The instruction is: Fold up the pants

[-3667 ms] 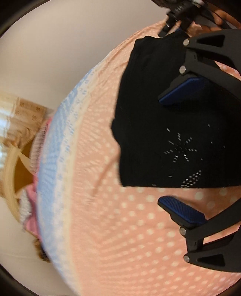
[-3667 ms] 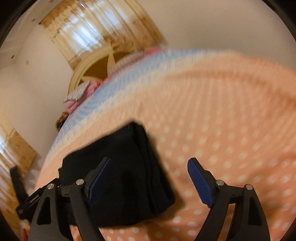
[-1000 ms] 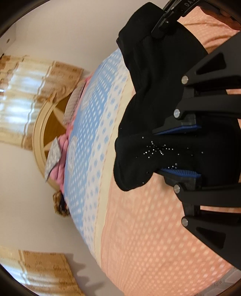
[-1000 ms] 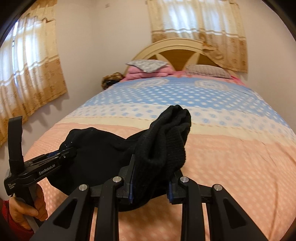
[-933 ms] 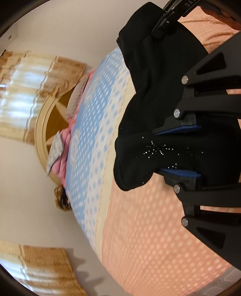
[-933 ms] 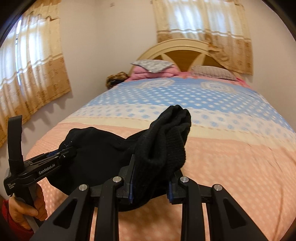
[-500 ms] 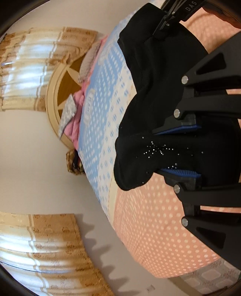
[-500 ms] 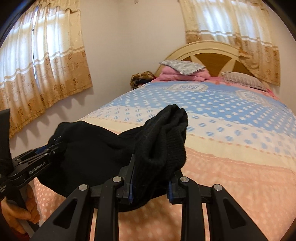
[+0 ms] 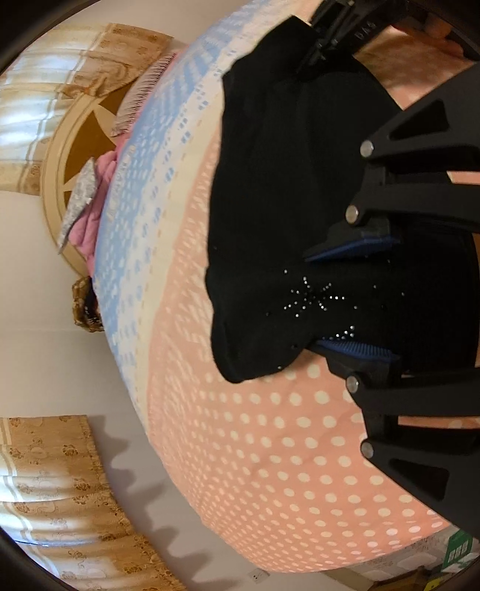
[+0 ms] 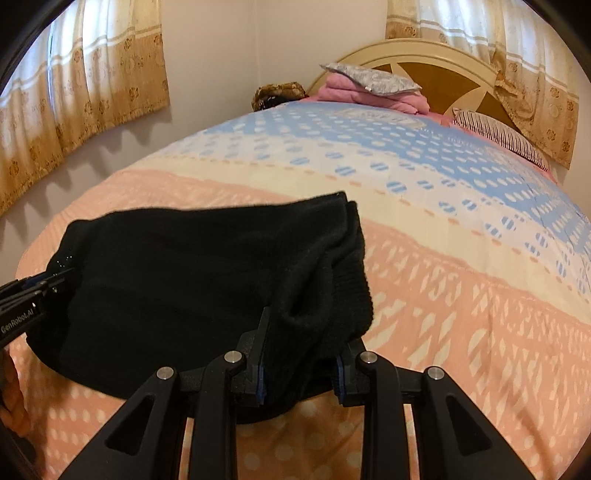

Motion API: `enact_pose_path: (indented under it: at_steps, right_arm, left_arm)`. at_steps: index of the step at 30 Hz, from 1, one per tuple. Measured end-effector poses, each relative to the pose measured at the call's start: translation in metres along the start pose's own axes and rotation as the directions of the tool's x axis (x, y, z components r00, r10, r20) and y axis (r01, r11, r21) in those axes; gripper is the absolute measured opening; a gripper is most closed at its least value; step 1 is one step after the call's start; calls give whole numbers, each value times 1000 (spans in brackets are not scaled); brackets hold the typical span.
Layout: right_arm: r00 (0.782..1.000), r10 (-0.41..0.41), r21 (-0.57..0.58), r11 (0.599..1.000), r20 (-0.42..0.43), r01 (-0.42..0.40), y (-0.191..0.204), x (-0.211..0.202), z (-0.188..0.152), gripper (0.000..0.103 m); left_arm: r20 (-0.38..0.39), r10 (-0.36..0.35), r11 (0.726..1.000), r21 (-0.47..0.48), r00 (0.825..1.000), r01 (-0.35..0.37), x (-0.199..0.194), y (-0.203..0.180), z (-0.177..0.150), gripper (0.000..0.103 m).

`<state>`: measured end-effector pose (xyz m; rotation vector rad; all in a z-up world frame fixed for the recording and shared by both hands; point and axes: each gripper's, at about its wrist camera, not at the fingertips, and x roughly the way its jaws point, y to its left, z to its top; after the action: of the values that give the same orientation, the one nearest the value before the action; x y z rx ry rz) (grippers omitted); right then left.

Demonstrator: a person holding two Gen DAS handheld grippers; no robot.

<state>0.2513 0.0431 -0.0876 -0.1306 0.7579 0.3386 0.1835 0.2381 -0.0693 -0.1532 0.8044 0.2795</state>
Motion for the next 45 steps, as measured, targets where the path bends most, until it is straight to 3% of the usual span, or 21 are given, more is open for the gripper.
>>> enact_pose_path:
  at_steps: [3,5,8,9,14,17,18,19,20,21,24,28,31,33,36,42,44,45]
  right_arm:
    - [1000,4,6,1000,-19,-4,-2,5,-1,32]
    - [1000,8,18,1000,-26,-8,-3,6,-1,36]
    - [998,29,79,997,-50,-26,-16,7,0,55]
    - [997,47,112,993,-58,-41,-23,6,-2,61]
    - [993,116,248,963,-10,-110,-48,-20,-11,61]
    - [995,21,258,965,100,-46,-46,-52,-18,61]
    - [992,-11,244,970,123,-19,-42,-59,-18,53]
    - [988,-46,213,977,150,13,-35,-68,-17,30]
    - [986,-52,189,982,158,22,-28,-72,-15,19]
    - [986,-47,167,986,157,20,-22,-75,-13,15]
    - [986,-17,127,992,165,-4,-7,-76,-6,15]
    - [991,-11,109,994,136,-4,-2,-63,-2,15]
    - [998,61,174,983,19,-63,-13,-36,-10,15]
    - [996,89,217,973,-29,-80,-20,-24,-20,15]
    - [994,111,227,968,-18,-105,-23,-23,-29,15]
    - [999,41,129,991,17,-43,-8,-25,-37,15]
    - [999,-4,78,997,35,1,1,-25,-39,18]
    - [999,-14,58,998,38,12,5,-26,-39,24]
  left_arm:
    - [-3,37,999,25,999,-37,5,-1,-3,57]
    - [3,70,997,29,998,-70,5,1,-2,73]
    - [-4,113,994,12,994,-113,2,10,-1,92]
    - [-8,111,994,4,994,-111,1,15,-1,92]
    - [-5,143,990,-2,990,-143,-7,24,-3,96]
    - [-4,180,984,15,984,-180,-12,25,-5,96]
    - [-1,199,980,20,980,-199,-15,26,-6,96]
    - [8,216,976,22,976,-216,-20,28,-6,96]
    - [22,222,975,18,975,-223,-27,30,-7,96]
    - [43,222,975,9,974,-222,-35,32,-7,96]
    - [128,197,980,-33,972,-195,-59,35,-3,96]
    - [208,94,995,2,974,-96,-71,15,8,96]
    - [181,29,997,61,983,-40,-53,-4,3,96]
    - [123,19,996,84,992,-30,-35,-12,-7,96]
    - [-16,29,998,59,999,-28,-6,-4,-26,96]
    - [-36,-81,988,-135,996,75,2,38,-37,103]
    - [-32,-69,990,-128,997,64,3,38,-35,103]
    - [-31,-54,992,-117,998,50,4,36,-36,103]
